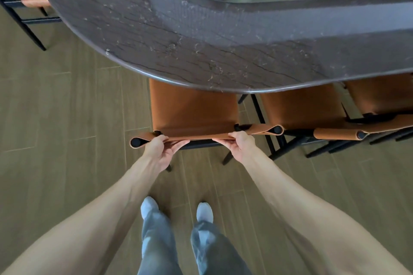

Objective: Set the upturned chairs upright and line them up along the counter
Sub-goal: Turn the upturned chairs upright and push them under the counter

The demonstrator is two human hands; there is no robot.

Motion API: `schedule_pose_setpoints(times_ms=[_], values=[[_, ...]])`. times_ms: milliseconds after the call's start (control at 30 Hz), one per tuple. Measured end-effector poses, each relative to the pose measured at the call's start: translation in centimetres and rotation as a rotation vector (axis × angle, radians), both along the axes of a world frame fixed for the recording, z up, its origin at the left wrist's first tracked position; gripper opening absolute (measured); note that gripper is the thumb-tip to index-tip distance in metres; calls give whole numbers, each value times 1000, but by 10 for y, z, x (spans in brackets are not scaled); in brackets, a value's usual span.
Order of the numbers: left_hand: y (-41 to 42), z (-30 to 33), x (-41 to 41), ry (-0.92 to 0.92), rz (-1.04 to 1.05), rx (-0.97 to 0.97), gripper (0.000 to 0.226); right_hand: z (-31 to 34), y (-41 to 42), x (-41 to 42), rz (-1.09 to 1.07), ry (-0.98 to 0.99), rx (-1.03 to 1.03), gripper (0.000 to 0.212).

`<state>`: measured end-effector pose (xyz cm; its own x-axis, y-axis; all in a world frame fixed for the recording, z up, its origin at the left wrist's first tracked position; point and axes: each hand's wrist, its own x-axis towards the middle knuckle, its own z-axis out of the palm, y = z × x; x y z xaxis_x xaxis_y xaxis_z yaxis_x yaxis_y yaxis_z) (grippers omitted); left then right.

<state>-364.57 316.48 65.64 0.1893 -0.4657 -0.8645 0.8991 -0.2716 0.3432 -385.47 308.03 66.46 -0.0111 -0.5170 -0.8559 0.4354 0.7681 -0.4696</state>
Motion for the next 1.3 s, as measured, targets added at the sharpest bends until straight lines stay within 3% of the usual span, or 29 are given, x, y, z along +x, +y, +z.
schedule_pose_setpoints(times_ms=[367, 567, 767, 967, 1300], values=[[28, 2, -19, -22, 5, 46, 38, 3, 31, -22, 19, -9, 1, 43], [43, 4, -25, -33, 0, 38, 28, 0, 44, -29, 9, -20, 16, 44], [48, 5, -28, -30, 19, 48, 36, 1, 51, -30, -2, -11, 38, 45], [44, 10, -31, 10, 71, 65, 19, 4, 49, -28, 6, 2, 48, 40], [37, 5, -30, 68, 115, 85, 32, -6, 29, -43, -44, 108, 22, 40]])
